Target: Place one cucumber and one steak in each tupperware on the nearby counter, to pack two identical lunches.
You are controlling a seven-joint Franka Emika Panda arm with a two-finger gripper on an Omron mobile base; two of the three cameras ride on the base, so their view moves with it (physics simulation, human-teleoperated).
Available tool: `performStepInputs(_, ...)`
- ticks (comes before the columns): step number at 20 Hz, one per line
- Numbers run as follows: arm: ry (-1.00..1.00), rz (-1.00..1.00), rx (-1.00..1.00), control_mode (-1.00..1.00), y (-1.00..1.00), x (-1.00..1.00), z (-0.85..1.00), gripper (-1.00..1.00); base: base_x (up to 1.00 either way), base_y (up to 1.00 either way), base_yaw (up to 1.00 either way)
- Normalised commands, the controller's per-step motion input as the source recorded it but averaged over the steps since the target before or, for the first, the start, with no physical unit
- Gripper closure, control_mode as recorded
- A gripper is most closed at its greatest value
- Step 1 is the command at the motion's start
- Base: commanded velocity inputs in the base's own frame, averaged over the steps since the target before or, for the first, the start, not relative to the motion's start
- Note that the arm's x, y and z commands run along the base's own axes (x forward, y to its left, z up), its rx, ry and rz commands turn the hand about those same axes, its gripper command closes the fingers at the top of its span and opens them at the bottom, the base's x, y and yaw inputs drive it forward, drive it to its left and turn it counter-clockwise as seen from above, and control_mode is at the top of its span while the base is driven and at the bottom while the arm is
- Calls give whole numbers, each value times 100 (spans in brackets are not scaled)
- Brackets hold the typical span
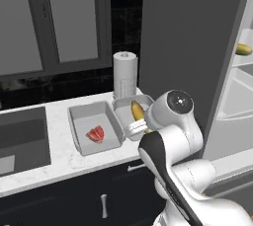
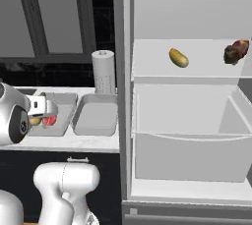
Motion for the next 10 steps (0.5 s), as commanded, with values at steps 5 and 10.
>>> performStepInputs(5,15,-8,0,-100,-32,60,-25,100,40,-1,-3)
performStepInputs(10,25,-13,0,-100,-34,100,-34,100,0,0,0)
